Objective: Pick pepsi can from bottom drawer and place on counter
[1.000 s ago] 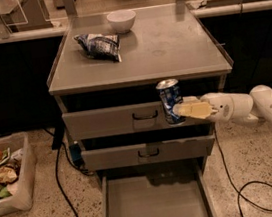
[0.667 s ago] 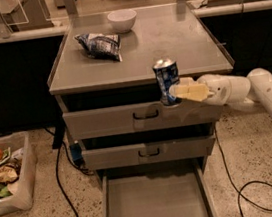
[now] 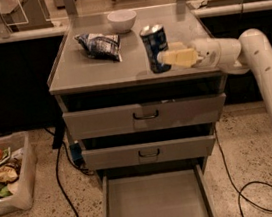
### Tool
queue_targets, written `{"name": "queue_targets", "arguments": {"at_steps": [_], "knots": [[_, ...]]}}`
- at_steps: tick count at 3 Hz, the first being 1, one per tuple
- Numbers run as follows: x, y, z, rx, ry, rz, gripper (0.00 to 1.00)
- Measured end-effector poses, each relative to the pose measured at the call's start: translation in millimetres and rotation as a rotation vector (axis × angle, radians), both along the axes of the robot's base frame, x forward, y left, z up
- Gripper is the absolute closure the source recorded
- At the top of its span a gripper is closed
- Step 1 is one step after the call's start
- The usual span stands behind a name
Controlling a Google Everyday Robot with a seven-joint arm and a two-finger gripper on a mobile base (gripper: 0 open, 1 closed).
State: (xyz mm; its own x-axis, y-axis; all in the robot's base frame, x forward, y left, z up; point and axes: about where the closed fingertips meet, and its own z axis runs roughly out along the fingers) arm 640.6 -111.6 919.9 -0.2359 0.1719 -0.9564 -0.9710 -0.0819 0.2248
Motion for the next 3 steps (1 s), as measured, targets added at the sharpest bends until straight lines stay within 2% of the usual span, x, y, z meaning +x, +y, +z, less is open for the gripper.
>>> {"name": "queue_targets", "arguments": {"at_steps": [1,2,3], "knots": [[11,-12,18,0.014,-0.041,-0.042,1.0],[11,-12,18,0.014,-0.041,-0.042,1.0],[22,-12,31,0.005,-0.063,-0.051,1.0]]}}
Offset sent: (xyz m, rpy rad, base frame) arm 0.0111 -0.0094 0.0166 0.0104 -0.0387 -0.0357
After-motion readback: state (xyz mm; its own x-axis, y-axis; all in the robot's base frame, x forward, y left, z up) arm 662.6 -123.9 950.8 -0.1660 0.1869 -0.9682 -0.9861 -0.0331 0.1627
